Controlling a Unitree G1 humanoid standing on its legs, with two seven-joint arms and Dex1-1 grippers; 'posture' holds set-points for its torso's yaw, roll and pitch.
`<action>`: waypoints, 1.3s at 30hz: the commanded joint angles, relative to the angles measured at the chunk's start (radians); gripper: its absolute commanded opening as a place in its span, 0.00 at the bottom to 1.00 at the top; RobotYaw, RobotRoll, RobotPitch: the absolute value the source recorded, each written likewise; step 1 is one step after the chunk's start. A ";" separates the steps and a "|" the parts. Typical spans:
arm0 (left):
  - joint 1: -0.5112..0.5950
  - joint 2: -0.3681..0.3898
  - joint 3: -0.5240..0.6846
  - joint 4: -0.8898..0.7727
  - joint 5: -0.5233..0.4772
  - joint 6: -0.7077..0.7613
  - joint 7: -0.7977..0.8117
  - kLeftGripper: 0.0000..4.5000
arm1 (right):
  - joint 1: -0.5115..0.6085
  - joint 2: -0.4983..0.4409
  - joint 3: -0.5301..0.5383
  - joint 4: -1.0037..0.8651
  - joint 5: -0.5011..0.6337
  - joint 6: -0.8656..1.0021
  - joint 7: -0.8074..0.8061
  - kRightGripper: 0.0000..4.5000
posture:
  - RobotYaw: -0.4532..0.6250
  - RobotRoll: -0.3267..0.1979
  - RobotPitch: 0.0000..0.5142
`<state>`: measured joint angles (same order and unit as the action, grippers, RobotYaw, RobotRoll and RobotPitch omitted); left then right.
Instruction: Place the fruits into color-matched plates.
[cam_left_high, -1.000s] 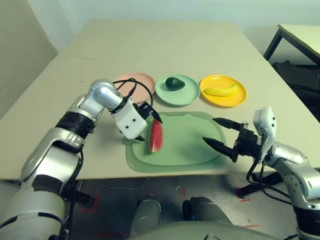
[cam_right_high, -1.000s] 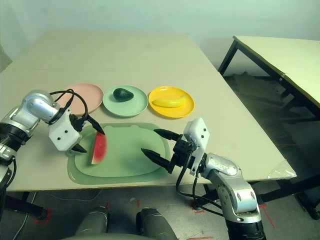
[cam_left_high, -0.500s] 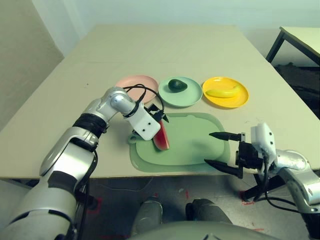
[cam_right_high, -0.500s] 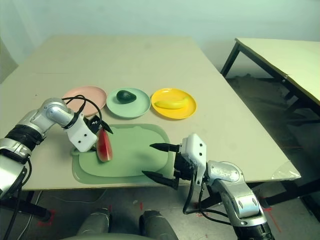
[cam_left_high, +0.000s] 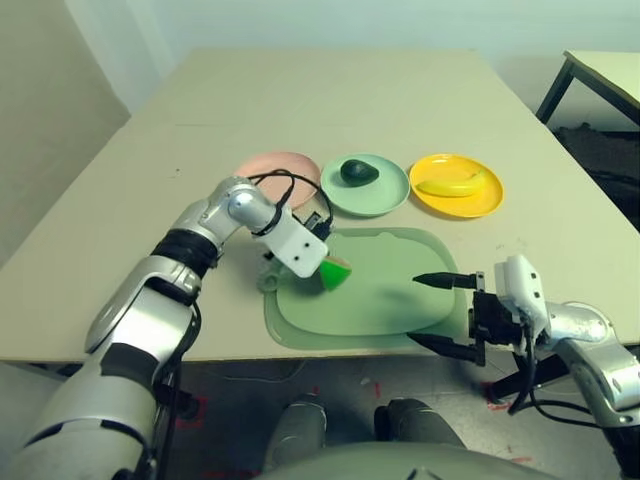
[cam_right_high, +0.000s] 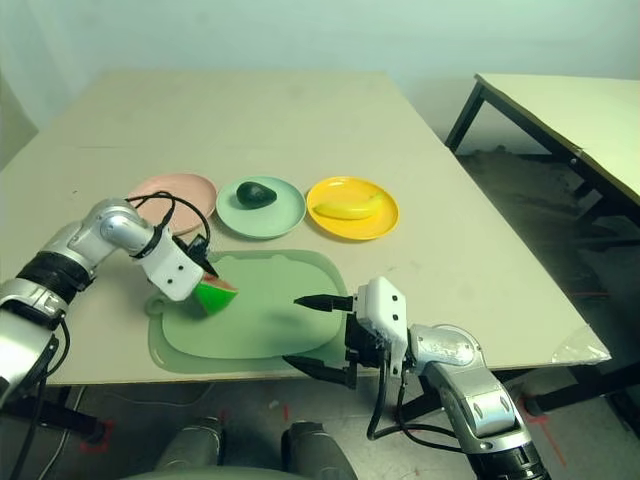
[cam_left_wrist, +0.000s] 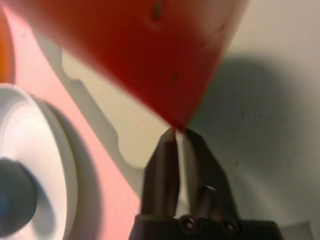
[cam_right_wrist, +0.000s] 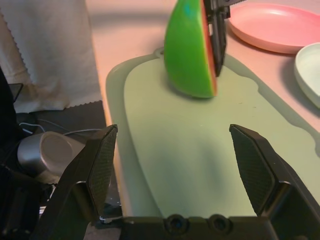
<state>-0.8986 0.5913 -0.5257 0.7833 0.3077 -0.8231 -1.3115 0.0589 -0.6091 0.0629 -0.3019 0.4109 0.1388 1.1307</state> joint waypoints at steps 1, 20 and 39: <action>0.026 -0.006 -0.031 -0.001 0.011 0.012 -0.025 0.01 | -0.007 -0.007 0.013 -0.007 0.002 0.013 -0.010 1.00 | 0.45 0.62 0.09; -0.014 0.019 -0.019 0.018 0.031 0.008 -0.015 0.38 | -0.010 -0.008 0.025 -0.011 0.000 0.016 -0.023 1.00 | 0.45 0.62 0.07; -0.069 0.049 -0.009 0.070 0.033 -0.004 0.003 0.99 | -0.010 -0.006 0.042 -0.017 0.005 0.021 -0.026 1.00 | 0.46 0.62 0.06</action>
<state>-0.9577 0.6304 -0.5319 0.8380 0.3228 -0.8213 -1.3069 0.0496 -0.6091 0.0942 -0.3067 0.4128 0.1549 1.1066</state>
